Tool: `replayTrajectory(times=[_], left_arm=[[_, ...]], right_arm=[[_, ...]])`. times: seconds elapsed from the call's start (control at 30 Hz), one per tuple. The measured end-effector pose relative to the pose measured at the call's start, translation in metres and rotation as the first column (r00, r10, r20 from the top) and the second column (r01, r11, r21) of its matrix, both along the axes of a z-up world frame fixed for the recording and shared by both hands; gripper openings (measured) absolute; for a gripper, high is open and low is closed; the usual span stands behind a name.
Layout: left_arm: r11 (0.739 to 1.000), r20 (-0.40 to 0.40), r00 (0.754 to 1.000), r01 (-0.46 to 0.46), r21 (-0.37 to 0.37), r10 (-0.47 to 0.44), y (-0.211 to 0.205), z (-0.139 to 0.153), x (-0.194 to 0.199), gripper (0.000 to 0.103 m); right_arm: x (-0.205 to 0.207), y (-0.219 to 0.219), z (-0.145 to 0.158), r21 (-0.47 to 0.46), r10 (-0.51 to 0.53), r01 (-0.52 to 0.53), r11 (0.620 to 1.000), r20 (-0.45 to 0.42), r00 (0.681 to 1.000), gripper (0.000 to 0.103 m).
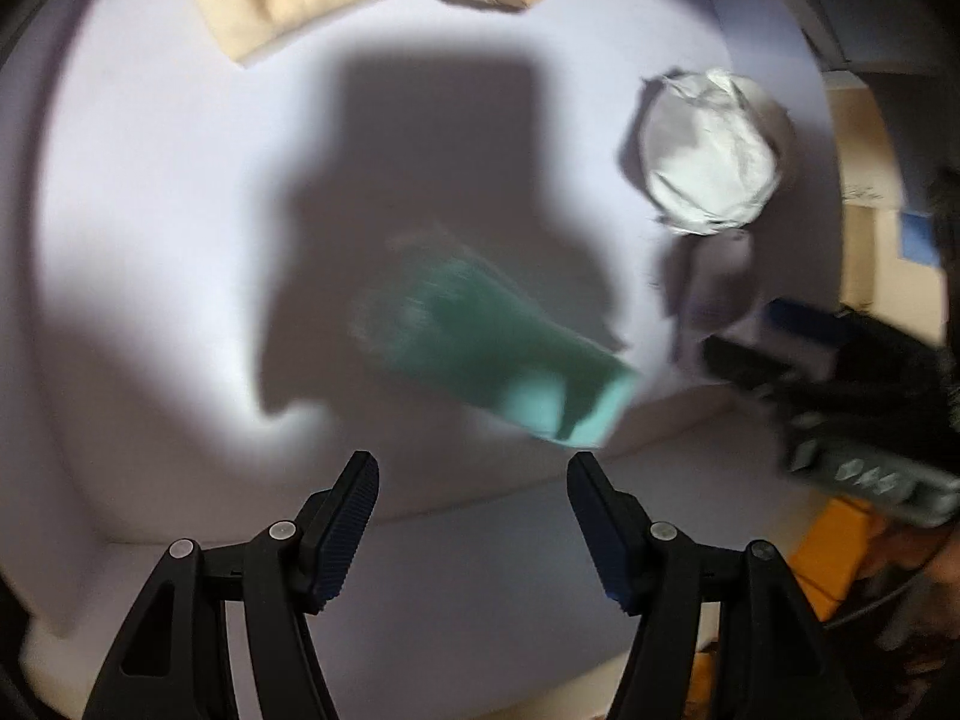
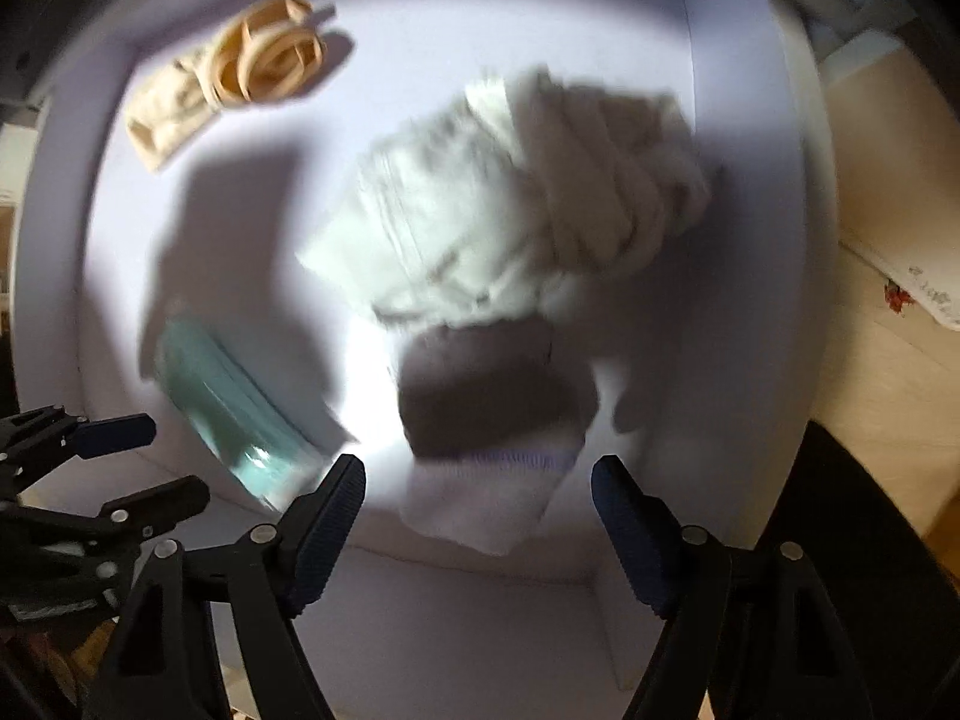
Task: Organize soft objects
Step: 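Grasp the grey knit cloth with the right gripper while the left gripper reaches for the teal package, then grasp the teal plastic-wrapped package with the left gripper and lift it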
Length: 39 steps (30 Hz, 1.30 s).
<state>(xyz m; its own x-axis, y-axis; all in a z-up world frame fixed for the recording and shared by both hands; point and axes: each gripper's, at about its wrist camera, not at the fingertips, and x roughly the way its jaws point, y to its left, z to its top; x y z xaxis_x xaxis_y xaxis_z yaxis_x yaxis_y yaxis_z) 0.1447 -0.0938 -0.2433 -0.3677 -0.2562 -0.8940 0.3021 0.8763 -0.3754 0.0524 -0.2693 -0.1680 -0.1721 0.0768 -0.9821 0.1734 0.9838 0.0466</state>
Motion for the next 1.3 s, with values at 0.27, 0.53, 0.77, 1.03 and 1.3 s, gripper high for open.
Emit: replayTrajectory(times=[0.27,0.53,0.77,1.03,1.3], left_arm=[[0.996,-0.066,0.995,-0.073,-0.045,0.07,-0.017,-0.019,0.008,0.067],[0.98,0.084,0.978,-0.195,0.042,0.191,0.019,-0.009,0.045,0.067],[0.963,-0.082,0.966,-0.251,-0.096,0.244,0.011,-0.013,0.044,0.067],[0.959,-0.047,0.962,-0.274,-0.079,0.271,0.01,-0.025,0.059,0.068],[0.968,-0.008,0.971,-0.238,-0.081,0.239,0.003,-0.006,0.054,0.068]], right_arm=[[-0.004,-0.006,-0.006,0.0,-0.011,0.011,1.0,-0.014,1.0,0.058],[-0.015,0.002,0.001,0.007,-0.003,0.003,1.0,-0.013,1.0,0.057],[-0.015,0.002,-0.001,0.017,-0.015,0.015,1.0,-0.012,1.0,0.057],[-0.016,-0.006,-0.01,0.038,-0.029,0.029,0.999,-0.008,1.0,0.057],[-0.016,-0.005,-0.016,0.038,-0.03,0.03,0.999,-0.004,1.0,0.057]])
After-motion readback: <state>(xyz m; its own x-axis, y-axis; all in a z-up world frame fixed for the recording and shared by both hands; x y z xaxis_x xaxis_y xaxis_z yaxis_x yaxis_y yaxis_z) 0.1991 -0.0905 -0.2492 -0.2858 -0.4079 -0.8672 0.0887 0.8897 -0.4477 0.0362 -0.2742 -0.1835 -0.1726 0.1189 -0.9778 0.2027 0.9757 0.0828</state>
